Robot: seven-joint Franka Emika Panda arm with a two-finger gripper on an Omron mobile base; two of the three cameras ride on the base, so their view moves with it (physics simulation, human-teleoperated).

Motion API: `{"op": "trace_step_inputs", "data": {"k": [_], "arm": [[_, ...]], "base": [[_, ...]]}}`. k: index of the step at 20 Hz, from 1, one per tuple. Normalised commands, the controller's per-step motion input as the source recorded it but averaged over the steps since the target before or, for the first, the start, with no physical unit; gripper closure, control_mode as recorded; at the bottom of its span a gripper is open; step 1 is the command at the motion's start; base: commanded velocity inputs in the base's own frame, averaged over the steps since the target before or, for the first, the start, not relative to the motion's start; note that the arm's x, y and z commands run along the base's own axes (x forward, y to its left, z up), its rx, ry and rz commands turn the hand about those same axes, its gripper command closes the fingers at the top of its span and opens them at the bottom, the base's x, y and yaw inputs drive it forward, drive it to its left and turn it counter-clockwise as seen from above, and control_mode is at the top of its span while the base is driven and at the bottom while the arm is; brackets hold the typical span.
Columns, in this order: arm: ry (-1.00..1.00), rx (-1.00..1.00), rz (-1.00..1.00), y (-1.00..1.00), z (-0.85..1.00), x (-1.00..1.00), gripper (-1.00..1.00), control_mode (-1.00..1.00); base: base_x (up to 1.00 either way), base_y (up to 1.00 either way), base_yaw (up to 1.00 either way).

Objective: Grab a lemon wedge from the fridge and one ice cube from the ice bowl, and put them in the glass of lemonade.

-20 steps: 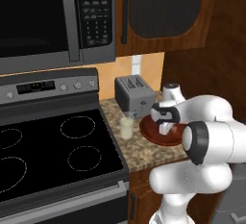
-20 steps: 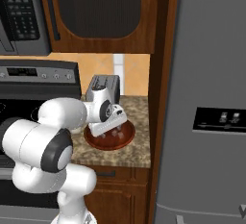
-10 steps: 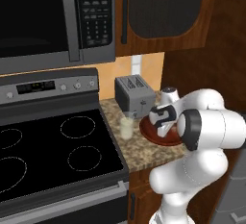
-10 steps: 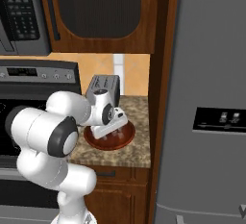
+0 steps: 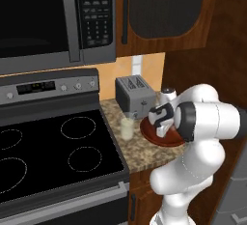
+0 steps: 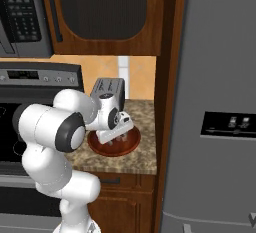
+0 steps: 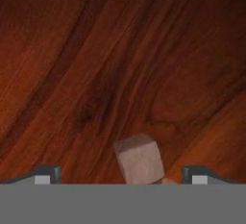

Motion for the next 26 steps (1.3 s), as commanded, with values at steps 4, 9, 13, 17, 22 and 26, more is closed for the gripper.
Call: {"op": "trace_step_inputs", "data": {"k": [4, 9, 13, 17, 22, 26], "arm": [[0.00, 0.00, 0.00, -0.03, -0.15, -0.05, 1.00, -1.00], [0.00, 0.00, 0.00, -0.01, -0.12, -0.04, 1.00, -1.00], [0.00, 0.00, 0.00, 0.00, -0.11, 0.00, 1.00, -1.00], [-0.01, 0.00, 0.00, 0.00, -0.02, -0.26, 1.00, -1.00], [-0.19, 0.00, 0.00, 0.25, 0.38, -0.62, 1.00, -1.00], [-0.34, 0.00, -0.07, 0.34, 0.81, -0.44, 1.00, -1.00]], "base": [[0.00, 0.00, 0.00], [0.00, 0.00, 0.00], [0.00, 0.00, 0.00], [0.00, 0.00, 0.00], [0.00, 0.00, 0.00], [0.00, 0.00, 0.00]]}}
